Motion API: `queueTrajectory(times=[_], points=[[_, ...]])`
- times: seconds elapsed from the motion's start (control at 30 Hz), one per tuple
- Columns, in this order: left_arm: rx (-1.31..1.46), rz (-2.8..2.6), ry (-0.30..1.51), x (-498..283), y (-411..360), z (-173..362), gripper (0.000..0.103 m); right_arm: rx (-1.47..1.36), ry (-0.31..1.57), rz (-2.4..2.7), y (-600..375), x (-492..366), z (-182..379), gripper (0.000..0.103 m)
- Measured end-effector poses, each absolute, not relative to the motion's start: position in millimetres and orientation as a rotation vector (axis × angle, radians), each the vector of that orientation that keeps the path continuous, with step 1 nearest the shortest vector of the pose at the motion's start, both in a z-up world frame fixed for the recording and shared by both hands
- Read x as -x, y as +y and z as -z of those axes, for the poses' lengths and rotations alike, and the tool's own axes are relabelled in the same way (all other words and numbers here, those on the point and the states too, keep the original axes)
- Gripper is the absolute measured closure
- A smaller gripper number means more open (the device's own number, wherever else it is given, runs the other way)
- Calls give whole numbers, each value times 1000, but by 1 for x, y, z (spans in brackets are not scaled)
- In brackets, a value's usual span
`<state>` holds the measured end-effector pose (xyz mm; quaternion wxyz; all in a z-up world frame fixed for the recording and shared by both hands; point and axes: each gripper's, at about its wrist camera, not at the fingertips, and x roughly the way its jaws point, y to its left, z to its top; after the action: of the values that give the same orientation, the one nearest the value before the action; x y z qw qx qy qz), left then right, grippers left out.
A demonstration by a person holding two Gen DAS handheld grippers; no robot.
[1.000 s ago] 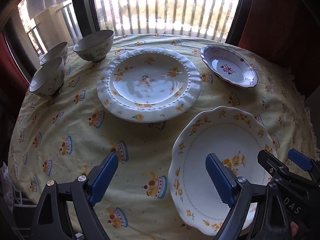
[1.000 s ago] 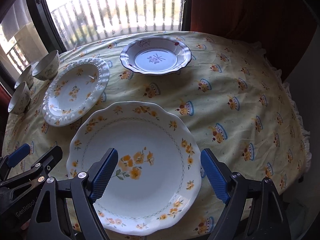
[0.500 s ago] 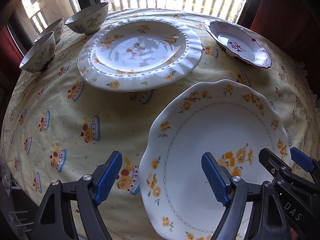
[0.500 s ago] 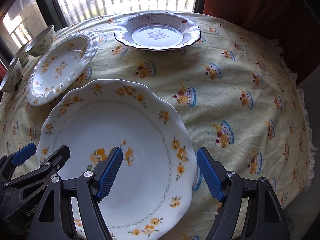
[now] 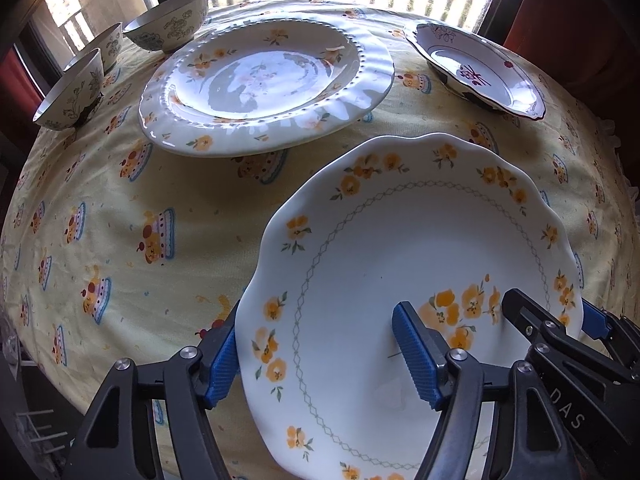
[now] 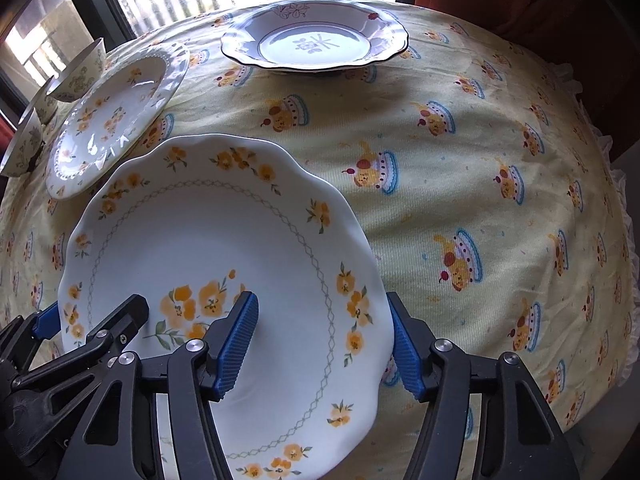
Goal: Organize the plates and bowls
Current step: 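Close both grippers on the rim of the yellow-flower plate, then lift the flower plate and carry it toward the bowls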
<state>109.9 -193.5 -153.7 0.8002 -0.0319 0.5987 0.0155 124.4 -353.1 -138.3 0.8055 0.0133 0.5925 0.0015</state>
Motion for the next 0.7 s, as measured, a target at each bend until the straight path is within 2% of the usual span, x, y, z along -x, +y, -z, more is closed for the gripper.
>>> queueTrajectory(times=[0.13,0.23,0.3,0.7], points=[[65,-5,1291,-115,-193,155,28,-39,1276,15,-354,-130,141,37],[43,5,1314,-118,-191,156,21,-31,1294,10,-354,-132,141,41],[38,13,1318,-119,-188,156,20,-19,1301,-6,-352,-132,140,45],[24,28,1307,-105,-138,137,21,-29,1289,-7,-311,-109,119,46]])
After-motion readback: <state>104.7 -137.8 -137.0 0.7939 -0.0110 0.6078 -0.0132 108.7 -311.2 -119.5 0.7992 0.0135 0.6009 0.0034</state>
